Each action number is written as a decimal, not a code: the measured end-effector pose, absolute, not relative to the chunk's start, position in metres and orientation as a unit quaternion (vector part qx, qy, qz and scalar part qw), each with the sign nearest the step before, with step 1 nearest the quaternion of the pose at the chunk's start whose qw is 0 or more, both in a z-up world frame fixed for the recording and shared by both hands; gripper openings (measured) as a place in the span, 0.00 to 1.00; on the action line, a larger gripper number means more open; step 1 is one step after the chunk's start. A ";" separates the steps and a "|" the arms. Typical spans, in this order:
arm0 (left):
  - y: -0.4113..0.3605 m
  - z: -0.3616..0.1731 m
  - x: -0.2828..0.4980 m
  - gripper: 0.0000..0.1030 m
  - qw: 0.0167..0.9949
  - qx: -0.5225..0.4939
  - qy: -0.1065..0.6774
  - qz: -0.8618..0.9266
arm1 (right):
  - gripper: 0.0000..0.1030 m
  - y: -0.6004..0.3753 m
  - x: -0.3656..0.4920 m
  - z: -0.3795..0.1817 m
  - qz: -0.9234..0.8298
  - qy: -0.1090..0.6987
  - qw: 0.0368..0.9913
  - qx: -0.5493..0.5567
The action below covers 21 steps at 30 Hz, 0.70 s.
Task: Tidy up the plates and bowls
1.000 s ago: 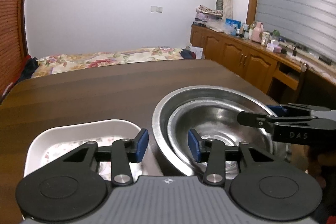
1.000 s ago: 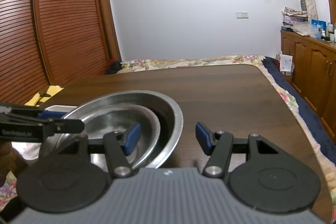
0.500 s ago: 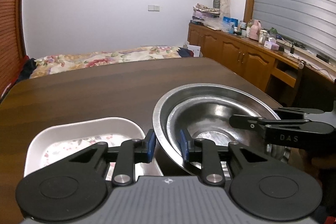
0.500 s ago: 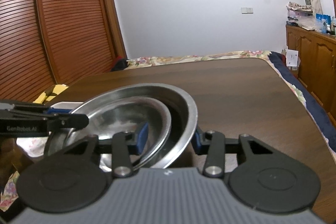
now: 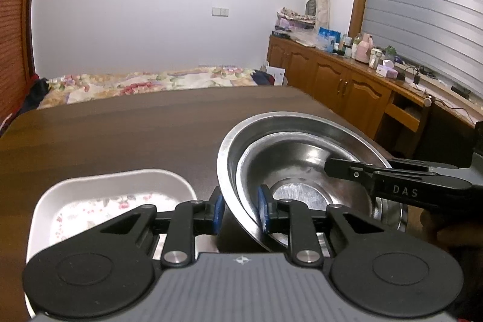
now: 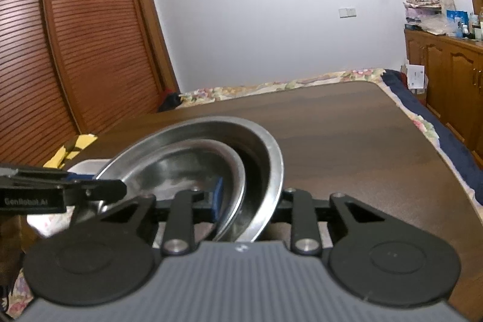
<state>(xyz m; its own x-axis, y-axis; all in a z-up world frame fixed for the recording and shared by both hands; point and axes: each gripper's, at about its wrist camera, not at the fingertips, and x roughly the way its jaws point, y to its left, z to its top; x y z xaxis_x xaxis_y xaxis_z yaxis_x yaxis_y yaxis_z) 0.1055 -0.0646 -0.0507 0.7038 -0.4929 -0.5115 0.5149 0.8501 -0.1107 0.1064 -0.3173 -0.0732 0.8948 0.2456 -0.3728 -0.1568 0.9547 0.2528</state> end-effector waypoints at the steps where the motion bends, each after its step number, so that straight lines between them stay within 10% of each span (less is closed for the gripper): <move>1: -0.065 -0.048 0.105 0.24 0.923 0.019 0.269 -0.274 | 0.29 -0.318 0.106 -0.071 0.102 0.202 0.968 0.109; 21: -0.012 -0.010 0.091 0.24 0.940 -0.011 0.249 -0.233 | 0.29 -0.288 0.115 -0.036 0.135 0.201 0.964 0.111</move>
